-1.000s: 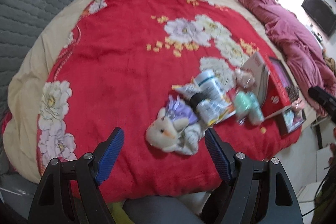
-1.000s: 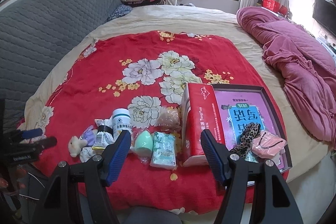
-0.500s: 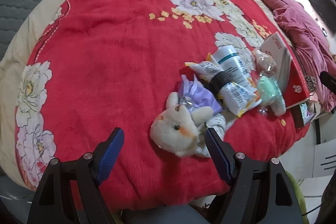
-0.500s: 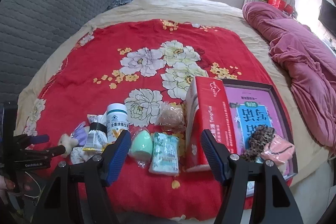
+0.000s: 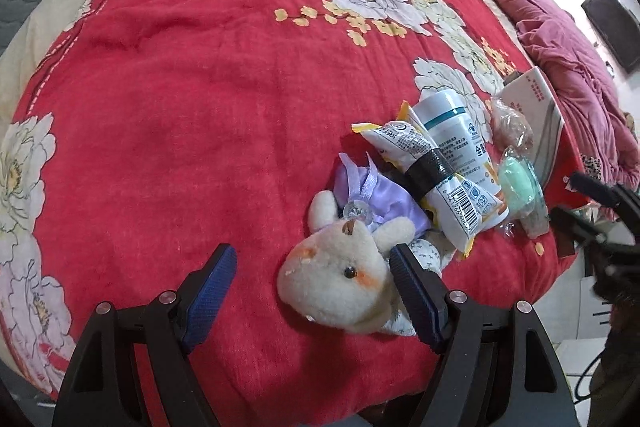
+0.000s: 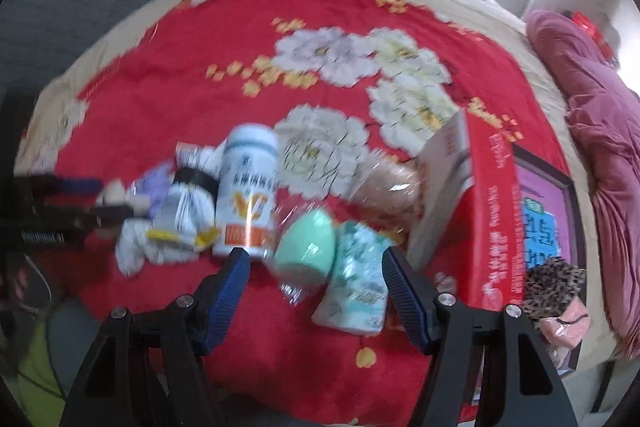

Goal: Organize soft objects
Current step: 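Grasp the cream plush bunny with the left tool while the right tool grasps the green sponge egg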

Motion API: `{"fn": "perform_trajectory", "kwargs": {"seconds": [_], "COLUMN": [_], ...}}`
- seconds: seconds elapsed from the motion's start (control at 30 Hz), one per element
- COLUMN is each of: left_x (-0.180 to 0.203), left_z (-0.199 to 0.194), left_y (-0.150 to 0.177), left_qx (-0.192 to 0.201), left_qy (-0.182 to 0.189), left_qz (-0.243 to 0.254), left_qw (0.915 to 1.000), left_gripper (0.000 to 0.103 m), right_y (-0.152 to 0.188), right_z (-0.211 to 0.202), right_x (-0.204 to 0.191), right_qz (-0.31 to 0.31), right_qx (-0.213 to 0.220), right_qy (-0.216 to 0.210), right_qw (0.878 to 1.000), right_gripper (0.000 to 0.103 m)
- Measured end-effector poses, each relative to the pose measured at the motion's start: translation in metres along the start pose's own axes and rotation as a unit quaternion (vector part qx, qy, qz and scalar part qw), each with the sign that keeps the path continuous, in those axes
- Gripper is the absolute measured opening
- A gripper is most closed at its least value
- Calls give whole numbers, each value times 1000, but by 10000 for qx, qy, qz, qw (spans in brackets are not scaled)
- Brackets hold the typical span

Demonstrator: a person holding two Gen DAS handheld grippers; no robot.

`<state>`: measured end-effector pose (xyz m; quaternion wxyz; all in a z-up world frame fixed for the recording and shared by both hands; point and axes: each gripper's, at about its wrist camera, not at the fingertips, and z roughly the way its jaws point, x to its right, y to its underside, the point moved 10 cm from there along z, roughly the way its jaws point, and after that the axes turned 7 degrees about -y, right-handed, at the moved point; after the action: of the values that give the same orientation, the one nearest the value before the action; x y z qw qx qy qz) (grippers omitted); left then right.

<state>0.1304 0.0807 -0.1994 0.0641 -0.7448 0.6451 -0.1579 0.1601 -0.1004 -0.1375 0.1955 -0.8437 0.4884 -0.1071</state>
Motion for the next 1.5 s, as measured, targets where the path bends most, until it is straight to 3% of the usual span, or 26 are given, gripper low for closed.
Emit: {"fn": "perform_trajectory", "kwargs": {"seconds": [0.53,0.67,0.8,1.0,1.5], "left_x": [2,5,11,16,14], "left_z": [7,11,9,7,-25], "left_y": [-3,-3,-3,-2,-12], "left_qx": [-76,-118,-95,-113,206], "left_qy": [207,325,523,637,781], "left_qz": [83,56,56,29,-255], "left_qw": [9997,9994,9986,9979,9964], "left_gripper": [80,78,62,54,52], "right_y": [10,12,10,7,-10], "right_z": [51,60,57,48,3], "right_x": [-8,-6,-3,3,12], "right_qz": [-1057,-993,-684,-233,366], "right_qx": [-403,-492,-380,-253,295], "right_qy": [618,526,254,-75,-595], "right_qw": [9917,9925,9966,9994,9971], "right_gripper": [64,58,48,43,42]}}
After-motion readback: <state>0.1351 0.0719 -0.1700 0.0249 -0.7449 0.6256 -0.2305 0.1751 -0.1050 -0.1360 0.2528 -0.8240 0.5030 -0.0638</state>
